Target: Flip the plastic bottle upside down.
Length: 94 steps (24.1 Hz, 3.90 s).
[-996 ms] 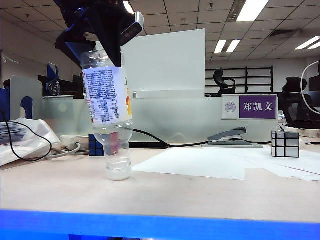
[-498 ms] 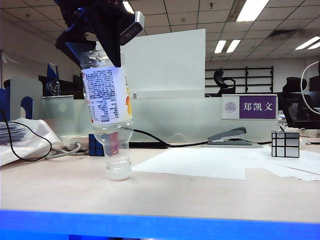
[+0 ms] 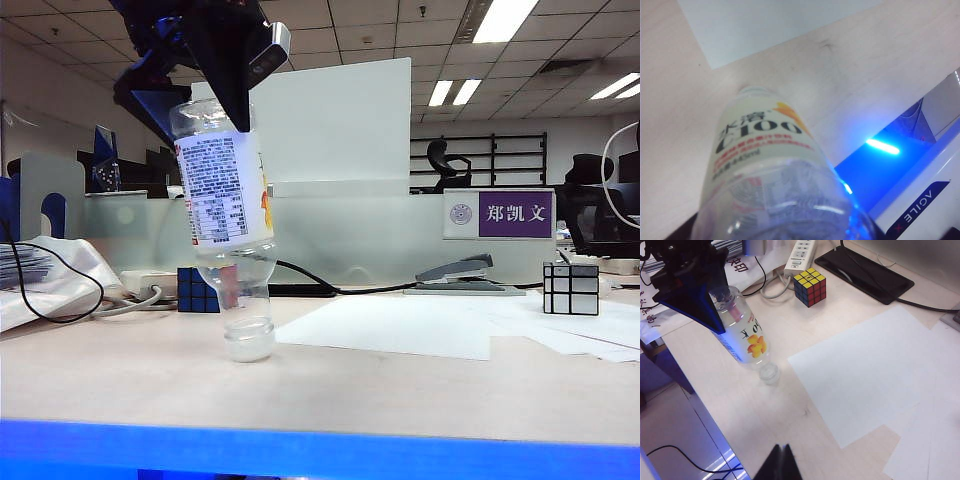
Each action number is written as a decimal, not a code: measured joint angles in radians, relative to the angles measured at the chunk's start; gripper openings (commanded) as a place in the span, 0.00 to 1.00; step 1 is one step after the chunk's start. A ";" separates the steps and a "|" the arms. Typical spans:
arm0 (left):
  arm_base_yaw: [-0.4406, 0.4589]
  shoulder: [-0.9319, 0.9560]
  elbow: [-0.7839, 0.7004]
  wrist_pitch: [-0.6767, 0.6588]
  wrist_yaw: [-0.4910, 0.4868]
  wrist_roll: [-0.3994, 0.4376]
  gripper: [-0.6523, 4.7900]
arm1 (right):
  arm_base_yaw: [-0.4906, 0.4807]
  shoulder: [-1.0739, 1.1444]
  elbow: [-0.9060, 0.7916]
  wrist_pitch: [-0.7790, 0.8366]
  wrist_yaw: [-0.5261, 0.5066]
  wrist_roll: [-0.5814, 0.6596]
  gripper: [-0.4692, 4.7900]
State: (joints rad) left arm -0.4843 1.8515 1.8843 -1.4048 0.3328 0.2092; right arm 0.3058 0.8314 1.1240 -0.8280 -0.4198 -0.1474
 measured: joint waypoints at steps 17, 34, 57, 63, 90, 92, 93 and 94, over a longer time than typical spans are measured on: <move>0.000 0.001 -0.002 0.048 0.005 -0.001 0.92 | 0.000 0.000 0.000 0.000 0.000 0.005 0.10; 0.000 0.001 -0.002 0.056 0.007 -0.001 0.98 | 0.000 0.000 0.000 0.002 0.000 0.005 0.10; 0.000 -0.067 -0.005 0.026 0.003 0.040 1.00 | 0.000 0.000 0.000 0.008 0.000 0.008 0.10; 0.000 -0.166 -0.005 0.053 -0.089 0.041 1.00 | 0.000 0.000 0.000 0.008 -0.003 0.016 0.10; -0.001 -1.072 -0.011 0.156 -0.072 0.009 0.11 | 0.000 -0.290 0.000 0.586 -0.164 0.174 0.08; -0.001 -1.139 -0.045 0.161 -0.072 -0.001 0.11 | 0.000 -0.314 0.000 0.578 -0.163 0.185 0.08; -0.001 -1.176 -0.069 0.162 -0.072 -0.003 0.11 | 0.000 -0.325 0.000 0.569 -0.161 0.202 0.08; -0.001 -1.202 -0.085 0.158 -0.072 -0.010 0.11 | 0.000 -0.332 0.000 0.564 -0.161 0.222 0.08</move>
State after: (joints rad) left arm -0.4854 0.6495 1.7992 -1.2465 0.2607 0.1993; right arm 0.3058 0.4995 1.1236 -0.2642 -0.5804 0.0750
